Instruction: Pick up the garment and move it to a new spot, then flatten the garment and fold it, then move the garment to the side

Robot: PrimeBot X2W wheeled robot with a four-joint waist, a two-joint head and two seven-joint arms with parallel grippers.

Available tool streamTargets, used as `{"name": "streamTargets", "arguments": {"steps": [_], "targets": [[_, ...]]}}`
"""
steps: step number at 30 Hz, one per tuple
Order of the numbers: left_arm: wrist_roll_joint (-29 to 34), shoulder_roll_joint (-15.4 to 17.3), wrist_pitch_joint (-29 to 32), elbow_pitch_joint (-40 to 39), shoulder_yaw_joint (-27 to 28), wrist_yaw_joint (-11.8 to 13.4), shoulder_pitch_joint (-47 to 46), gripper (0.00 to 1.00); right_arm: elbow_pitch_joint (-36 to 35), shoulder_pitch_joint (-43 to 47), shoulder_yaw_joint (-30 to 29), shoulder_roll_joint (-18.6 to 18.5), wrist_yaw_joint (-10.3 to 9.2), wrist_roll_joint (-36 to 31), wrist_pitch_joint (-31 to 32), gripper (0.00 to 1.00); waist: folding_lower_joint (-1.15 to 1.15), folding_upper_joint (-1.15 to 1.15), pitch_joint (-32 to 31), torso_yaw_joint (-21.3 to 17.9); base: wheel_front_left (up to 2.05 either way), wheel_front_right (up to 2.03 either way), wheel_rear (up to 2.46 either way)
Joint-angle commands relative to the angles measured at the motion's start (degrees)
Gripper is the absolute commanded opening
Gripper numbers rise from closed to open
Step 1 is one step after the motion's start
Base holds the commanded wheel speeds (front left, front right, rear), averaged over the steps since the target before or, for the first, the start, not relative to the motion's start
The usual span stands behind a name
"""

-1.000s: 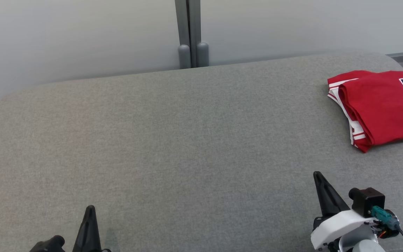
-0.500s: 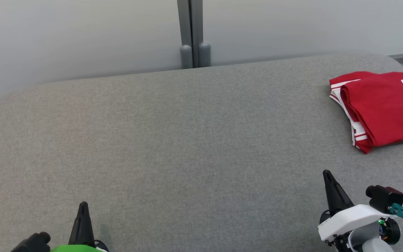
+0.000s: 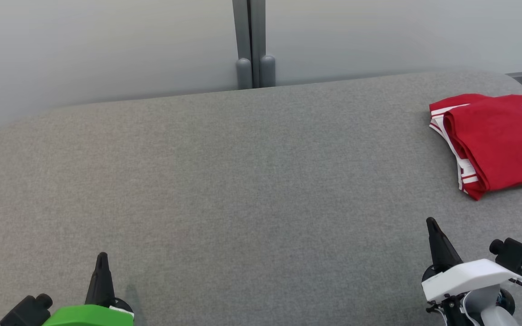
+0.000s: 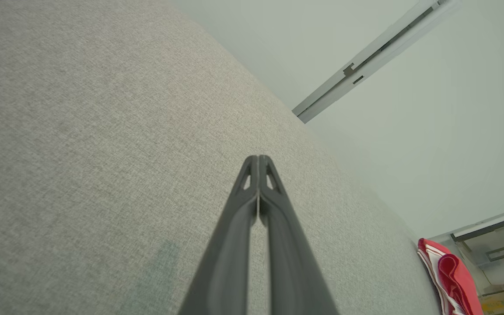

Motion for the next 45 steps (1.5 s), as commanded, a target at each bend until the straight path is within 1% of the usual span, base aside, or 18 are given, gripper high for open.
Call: {"name": "streamTargets", "arguments": {"steps": [1,20,45], "targets": [[-1.6,0.3,0.4,-0.7,0.4,0.2,-1.7,0.00,-1.0,-1.5,-0.4,-0.3,-0.02,2.0,0.5,0.00,0.00,0.00,0.0,0.0,0.00,0.00,0.00],[-13.4,0.3,4.1,-0.8,1.8,0.3,-4.0,0.00,-1.7,-1.8,-1.8,-0.3,-0.03,16.1,4.1,0.00,0.00,0.00,-0.1,0.6,0.00,0.00,0.00],[-25.6,0.4,7.9,-0.9,3.3,0.4,-6.4,0.00,-2.3,-2.3,-3.4,-0.4,-0.04,30.8,7.9,0.00,0.00,0.00,-0.3,1.3,0.00,0.00,0.00]]}}
